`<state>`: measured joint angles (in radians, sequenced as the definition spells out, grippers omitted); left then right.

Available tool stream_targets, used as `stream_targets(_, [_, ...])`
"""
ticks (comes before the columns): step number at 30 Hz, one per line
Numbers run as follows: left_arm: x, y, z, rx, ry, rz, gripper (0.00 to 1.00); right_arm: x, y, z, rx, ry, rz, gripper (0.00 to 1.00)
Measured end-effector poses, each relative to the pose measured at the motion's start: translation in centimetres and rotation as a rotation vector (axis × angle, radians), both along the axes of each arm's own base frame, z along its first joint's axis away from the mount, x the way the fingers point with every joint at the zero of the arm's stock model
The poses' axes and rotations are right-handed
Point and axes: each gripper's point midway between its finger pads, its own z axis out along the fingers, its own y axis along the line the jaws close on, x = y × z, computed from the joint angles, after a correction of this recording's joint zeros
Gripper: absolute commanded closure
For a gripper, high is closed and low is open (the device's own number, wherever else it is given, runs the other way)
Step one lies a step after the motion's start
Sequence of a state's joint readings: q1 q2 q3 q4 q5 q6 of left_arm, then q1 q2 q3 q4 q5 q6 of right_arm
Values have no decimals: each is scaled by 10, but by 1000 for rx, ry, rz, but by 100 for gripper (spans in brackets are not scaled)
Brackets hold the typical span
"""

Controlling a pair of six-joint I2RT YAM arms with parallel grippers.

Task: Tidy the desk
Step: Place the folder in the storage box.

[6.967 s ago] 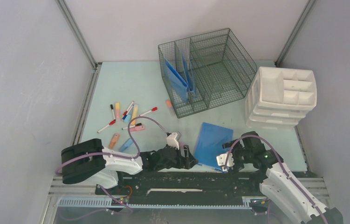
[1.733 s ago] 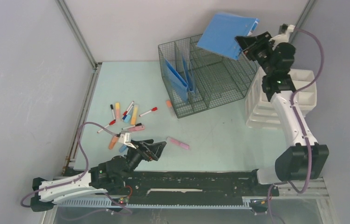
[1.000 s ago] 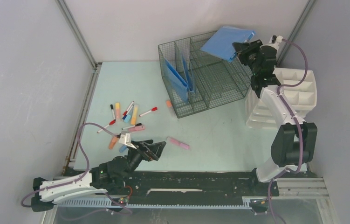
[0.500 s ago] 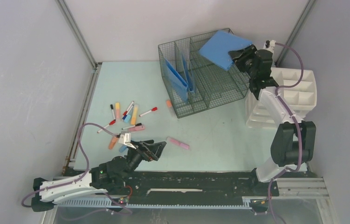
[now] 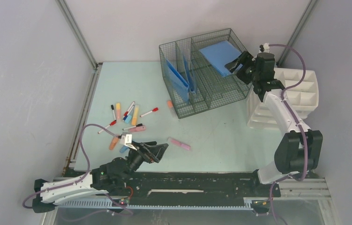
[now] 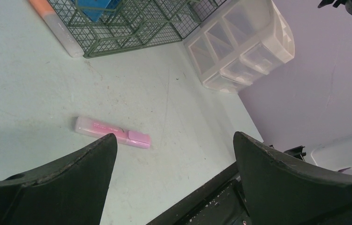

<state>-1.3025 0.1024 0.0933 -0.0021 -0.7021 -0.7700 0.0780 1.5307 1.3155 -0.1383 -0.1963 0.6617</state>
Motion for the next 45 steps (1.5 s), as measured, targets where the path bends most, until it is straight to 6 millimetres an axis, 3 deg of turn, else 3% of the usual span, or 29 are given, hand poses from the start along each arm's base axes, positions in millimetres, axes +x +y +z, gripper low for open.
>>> stream_targets(9, [-3, -2, 2, -11, -3, -21, 0, -25, 16, 6, -88, 27, 143, 12])
stream_targets(15, [-4, -2, 5, -23, -8, -28, 0, -53, 26, 10, -183, 8, 280, 11])
stream_targets(20, [-4, -2, 4, -11, -13, -31, 0, -105, 48, 44, -287, -149, 540, 1])
stream_targets(26, [-4, -6, -5, 71, -25, -46, 0, -192, 54, 89, -443, -415, 767, 0])
stream_targets(29, [-4, -9, -3, 97, -42, -59, 0, -226, 40, 87, -507, -500, 766, 0])
stream_targets(33, [-5, -15, 6, 119, -67, -85, 0, -253, 15, 71, -592, -524, 706, 0])
stream_targets(39, [0, -23, 18, 128, -82, -105, 0, -255, -7, 39, -579, -454, 640, 6])
stream_targets(45, [3, -27, 5, 182, -63, -112, 0, -233, -39, 18, -519, -327, 512, 13])
